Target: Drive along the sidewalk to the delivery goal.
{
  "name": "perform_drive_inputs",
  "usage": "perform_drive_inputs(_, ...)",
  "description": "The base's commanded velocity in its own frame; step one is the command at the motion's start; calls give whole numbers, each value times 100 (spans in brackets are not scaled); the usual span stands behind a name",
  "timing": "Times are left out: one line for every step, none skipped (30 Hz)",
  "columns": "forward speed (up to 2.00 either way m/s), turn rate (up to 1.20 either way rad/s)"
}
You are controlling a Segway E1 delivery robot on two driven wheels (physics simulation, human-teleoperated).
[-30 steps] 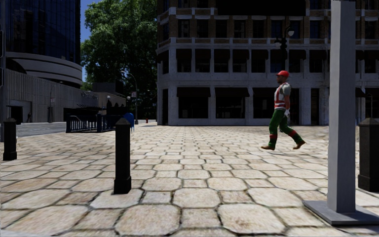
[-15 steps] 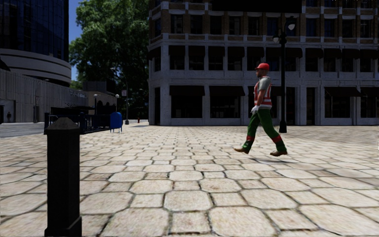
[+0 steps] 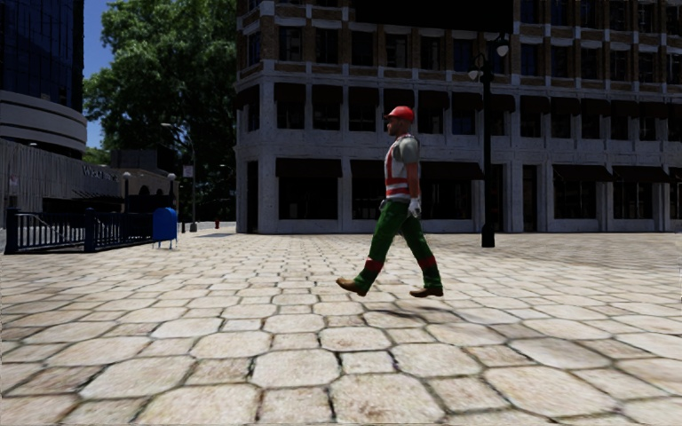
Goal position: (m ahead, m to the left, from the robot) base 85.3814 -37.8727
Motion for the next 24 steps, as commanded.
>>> perform_drive_inputs(156, -56)
perform_drive_inputs(156, -56)
perform_drive_inputs(156, -56)
perform_drive_inputs(156, -57)
perform_drive_inputs(156, -57)
perform_drive_inputs(156, -59)
perform_drive_inputs(156, -60)
perform_drive_inputs(156, -61)
perform_drive_inputs(156, -61)
perform_drive_inputs(156, -62)
perform_drive_inputs(156, -62)
perform_drive_inputs(156, -62)
perform_drive_inputs(156, -62)
perform_drive_inputs(156, -62)
perform_drive_inputs(156, -62)
perform_drive_inputs(156, -62)
perform_drive_inputs(156, -62)
perform_drive_inputs(159, -62)
perform_drive_inputs(159, -62)
perform_drive_inputs(200, -62)
perform_drive_inputs(200, -62)
perform_drive_inputs(200, -62)
perform_drive_inputs(200, -62)
perform_drive_inputs(200, -62)
